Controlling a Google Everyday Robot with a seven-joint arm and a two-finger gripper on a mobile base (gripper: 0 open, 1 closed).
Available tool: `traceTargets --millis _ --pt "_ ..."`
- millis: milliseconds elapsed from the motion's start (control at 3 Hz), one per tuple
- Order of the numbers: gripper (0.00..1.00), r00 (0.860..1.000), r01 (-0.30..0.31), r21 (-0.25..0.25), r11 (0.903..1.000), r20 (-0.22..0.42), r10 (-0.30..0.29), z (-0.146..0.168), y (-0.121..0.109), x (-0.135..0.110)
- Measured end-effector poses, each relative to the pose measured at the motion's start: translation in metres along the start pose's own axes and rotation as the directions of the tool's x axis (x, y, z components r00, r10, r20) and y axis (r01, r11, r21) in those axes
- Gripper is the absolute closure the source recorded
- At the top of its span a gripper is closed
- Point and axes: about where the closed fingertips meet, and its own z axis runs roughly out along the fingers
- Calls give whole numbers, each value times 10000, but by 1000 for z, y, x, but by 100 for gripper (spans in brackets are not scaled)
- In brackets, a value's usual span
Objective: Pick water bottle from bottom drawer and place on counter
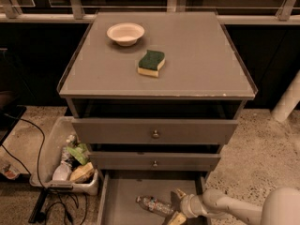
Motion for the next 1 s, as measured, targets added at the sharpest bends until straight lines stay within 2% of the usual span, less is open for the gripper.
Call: traceTargets --millis 333,667,1000 --pt "0 9999 -140 201 9997 19 140 11 -2 2" --pt "0 9982 -467 303 9985 379 455 22 -1 0" --pt "0 9931 -786 176 9967 891 768 33 4 -4"
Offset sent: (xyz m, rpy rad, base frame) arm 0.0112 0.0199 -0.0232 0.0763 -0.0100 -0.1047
